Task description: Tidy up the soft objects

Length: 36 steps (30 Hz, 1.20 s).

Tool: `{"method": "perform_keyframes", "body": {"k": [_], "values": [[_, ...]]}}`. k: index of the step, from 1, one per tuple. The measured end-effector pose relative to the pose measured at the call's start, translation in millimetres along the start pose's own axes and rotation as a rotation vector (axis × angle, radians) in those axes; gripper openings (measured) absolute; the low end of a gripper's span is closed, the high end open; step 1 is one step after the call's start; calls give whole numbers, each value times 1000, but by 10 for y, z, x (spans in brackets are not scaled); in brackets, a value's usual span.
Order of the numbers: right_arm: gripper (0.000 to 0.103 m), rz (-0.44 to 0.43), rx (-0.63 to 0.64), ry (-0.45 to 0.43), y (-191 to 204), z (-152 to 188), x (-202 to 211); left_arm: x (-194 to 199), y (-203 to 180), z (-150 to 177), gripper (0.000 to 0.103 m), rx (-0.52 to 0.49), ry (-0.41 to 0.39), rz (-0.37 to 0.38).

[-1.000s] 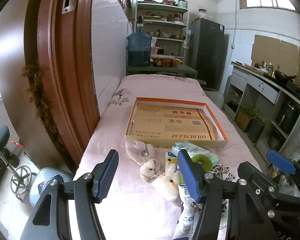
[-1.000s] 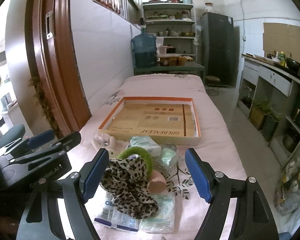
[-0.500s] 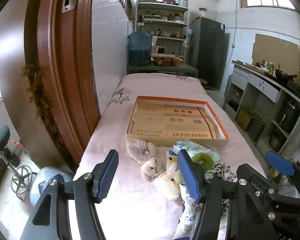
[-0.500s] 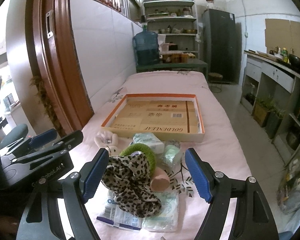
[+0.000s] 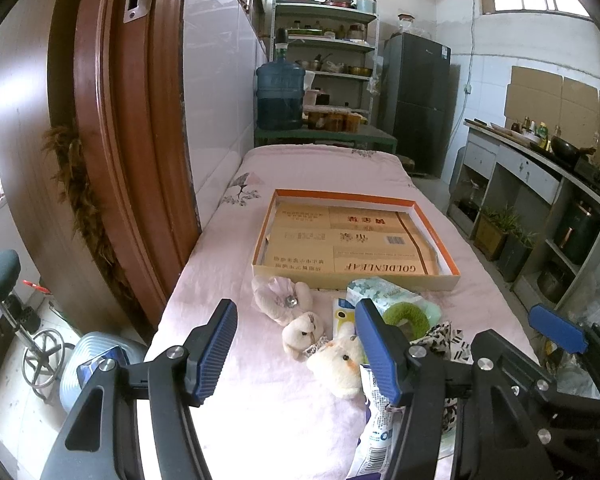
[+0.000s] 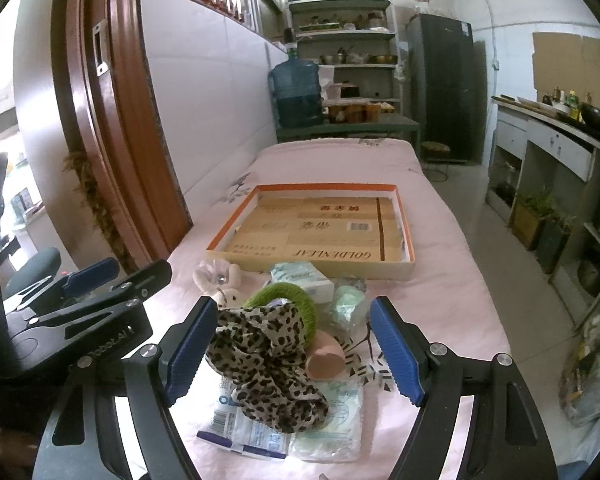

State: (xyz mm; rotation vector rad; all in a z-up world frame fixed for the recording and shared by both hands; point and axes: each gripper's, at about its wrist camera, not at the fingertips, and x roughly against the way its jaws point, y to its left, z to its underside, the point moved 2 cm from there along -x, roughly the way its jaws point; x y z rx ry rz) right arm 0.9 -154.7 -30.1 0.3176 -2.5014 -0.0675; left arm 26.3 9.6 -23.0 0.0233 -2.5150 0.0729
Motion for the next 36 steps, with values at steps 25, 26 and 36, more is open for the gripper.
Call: {"method": "perform_keyframes", "body": {"k": [25, 26, 36], "values": [[80, -10, 2, 12, 15, 18, -30, -79, -23, 77, 62, -4, 13, -9], [80, -11, 2, 12, 15, 17, -29, -81, -22, 77, 62, -4, 13, -10], [80, -14, 3, 21, 9, 44, -53, -84, -21, 86, 62, -3, 15, -10]]}}
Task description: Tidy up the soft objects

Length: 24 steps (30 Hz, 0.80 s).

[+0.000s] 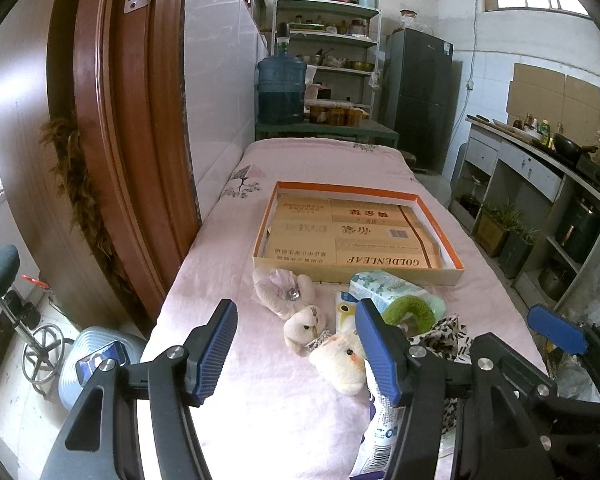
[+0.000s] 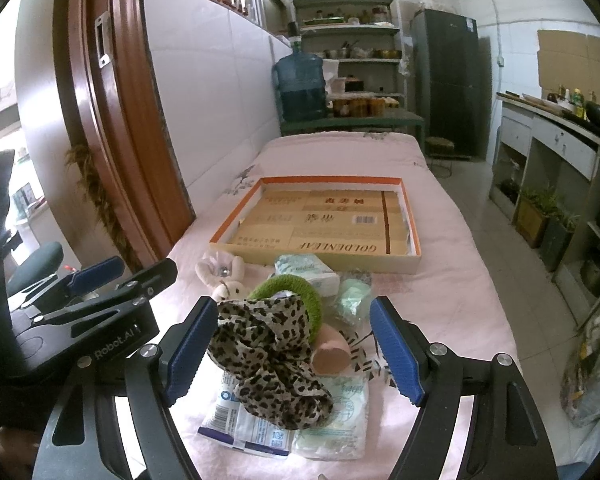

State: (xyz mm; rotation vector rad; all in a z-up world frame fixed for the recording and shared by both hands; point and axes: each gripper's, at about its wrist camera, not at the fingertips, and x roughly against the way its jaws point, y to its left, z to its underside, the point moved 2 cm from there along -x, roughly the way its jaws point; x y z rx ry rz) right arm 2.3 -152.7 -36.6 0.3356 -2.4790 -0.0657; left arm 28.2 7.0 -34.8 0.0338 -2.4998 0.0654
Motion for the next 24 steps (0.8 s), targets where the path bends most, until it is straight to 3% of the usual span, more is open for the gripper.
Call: {"method": "perform_keyframes", "body": {"k": [12, 20, 24], "values": [[80, -28, 10, 84, -15, 120, -248, -110, 138, 65, 62, 32, 14, -22], [80, -114, 8, 173, 31, 243, -519, -227, 257, 42, 62, 75, 36, 6], [80, -135, 7, 175, 34, 271, -587, -291, 237, 48, 62, 68, 46, 14]]}}
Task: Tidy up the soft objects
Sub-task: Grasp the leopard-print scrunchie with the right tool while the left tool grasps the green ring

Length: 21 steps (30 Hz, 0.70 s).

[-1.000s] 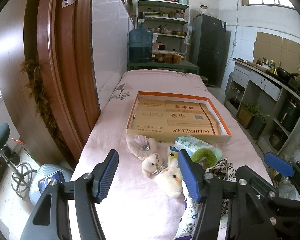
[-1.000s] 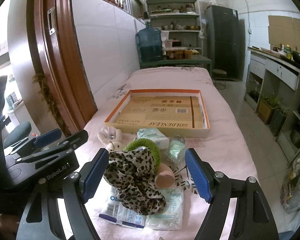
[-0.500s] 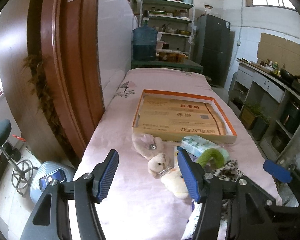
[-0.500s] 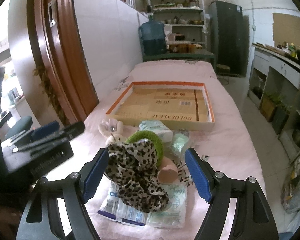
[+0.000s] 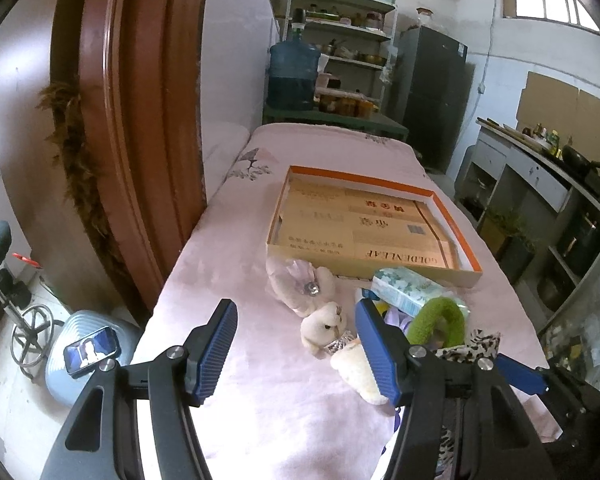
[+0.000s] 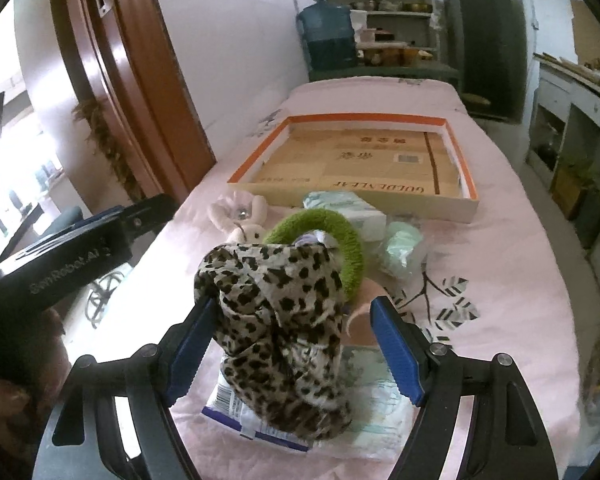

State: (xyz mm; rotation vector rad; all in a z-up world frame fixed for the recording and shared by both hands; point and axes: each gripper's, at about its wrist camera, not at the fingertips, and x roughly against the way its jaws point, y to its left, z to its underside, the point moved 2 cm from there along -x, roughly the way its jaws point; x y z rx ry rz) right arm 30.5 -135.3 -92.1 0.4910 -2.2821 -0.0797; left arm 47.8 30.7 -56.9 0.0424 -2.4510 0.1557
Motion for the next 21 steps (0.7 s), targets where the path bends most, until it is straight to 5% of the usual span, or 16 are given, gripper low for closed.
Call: {"method": "perform_keyframes", "body": {"k": [1, 5, 7, 21], "values": [[79, -7, 0, -2, -3, 0, -7, -18, -10, 7, 62, -1, 4, 2], [30, -32, -16, 5, -43, -1, -23, -73, -25, -5, 62, -4, 12, 16], [22, -45, -27, 14, -71, -3, -37, -93, -41, -6, 62, -7, 15, 25], [15, 1, -153, -128, -540, -107, 370, -254, -578, 20, 62, -198, 74, 230]]}}
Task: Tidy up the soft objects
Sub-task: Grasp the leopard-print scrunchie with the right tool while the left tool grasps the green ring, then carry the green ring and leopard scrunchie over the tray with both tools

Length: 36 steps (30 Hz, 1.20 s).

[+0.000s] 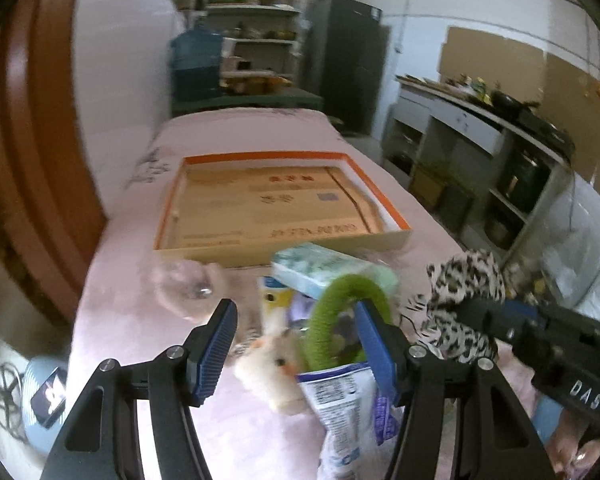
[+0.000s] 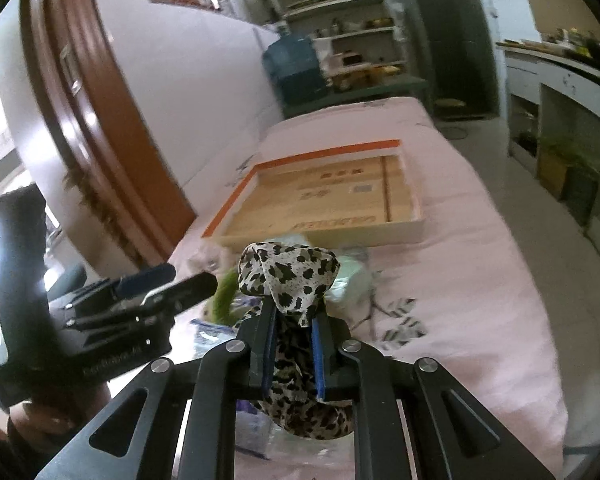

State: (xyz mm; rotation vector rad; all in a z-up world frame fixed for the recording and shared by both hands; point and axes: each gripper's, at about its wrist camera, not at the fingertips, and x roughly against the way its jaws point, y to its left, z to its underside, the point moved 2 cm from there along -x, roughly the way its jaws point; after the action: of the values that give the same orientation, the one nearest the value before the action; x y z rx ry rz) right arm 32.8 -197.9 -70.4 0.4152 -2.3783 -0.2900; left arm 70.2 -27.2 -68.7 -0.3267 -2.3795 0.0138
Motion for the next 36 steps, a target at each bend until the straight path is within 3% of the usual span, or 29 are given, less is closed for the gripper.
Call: {"method": "perform_keyframes", "body": {"k": [2, 4, 6, 9, 23, 36], "values": [[15, 10, -16, 4, -73, 5, -4, -51, -86, 3, 58, -26, 14, 20], [15, 11, -29, 10, -123, 17, -9, -110, -148, 1, 46, -43, 27, 37], [15, 7, -41, 17, -153, 34, -13, -190, -154, 3, 23, -45, 53, 40], [15, 7, -41, 17, -175, 46, -17, -335, -114, 33, 15, -22, 105, 55], [15, 7, -26, -6, -177, -34, 14, -204, 14, -69, 13, 45, 43, 87], [15, -21, 52, -59, -153, -570, 48, 43, 196, -590, 13, 42, -75, 46]]}}
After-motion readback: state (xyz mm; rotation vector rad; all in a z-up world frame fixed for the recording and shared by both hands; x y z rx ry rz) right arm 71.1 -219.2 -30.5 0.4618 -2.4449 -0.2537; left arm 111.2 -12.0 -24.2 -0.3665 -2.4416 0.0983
